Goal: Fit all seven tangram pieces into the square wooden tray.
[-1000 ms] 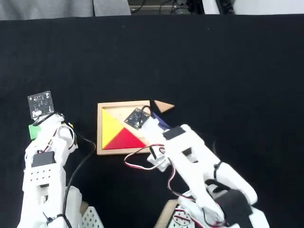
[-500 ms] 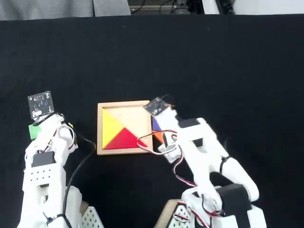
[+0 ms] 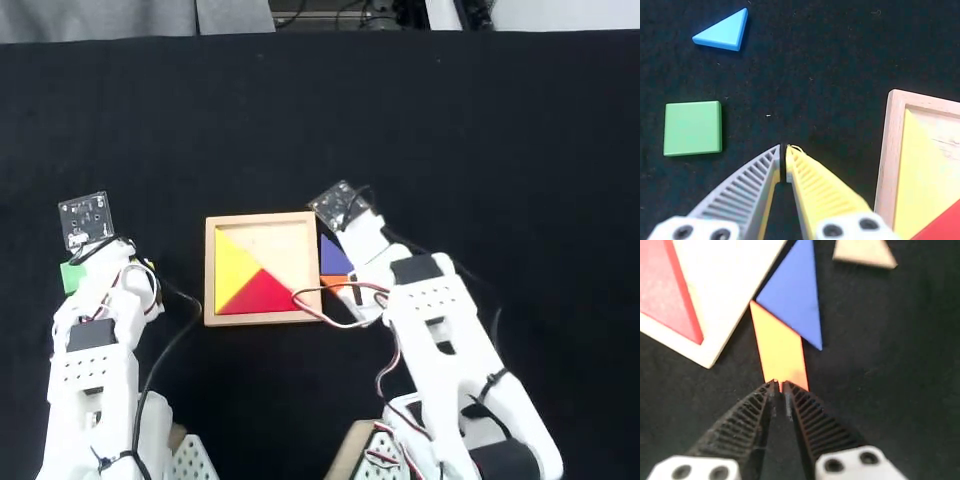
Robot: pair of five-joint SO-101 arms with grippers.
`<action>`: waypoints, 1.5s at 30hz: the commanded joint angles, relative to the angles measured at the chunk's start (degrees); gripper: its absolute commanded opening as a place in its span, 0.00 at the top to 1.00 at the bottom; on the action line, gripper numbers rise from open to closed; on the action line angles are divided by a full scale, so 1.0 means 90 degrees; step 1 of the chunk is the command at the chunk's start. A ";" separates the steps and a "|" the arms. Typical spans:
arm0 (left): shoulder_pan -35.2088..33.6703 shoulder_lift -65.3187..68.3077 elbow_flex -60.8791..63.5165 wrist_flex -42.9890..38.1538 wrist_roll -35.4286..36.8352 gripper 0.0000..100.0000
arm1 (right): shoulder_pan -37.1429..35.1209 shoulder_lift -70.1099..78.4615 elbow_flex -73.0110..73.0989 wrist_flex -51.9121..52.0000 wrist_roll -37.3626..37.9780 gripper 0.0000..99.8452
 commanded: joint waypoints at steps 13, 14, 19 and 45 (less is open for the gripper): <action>-0.0005 -0.0088 -0.0044 -0.0156 0.0068 0.97 | -0.0733 -0.0230 -0.0073 -0.0098 -0.0420 0.78; -0.0005 -0.0088 -0.0044 -0.0156 0.0068 0.97 | -0.0801 -0.0230 -0.0073 -0.0078 -0.0420 0.79; -0.0005 -0.0088 -0.0044 -0.0156 0.0068 0.97 | -0.0830 -0.0230 -0.0063 -0.0107 -0.0410 0.81; -0.0005 -0.0088 -0.0044 -0.0147 0.0068 0.97 | -0.0293 0.2388 -0.1499 -0.0361 0.0039 0.82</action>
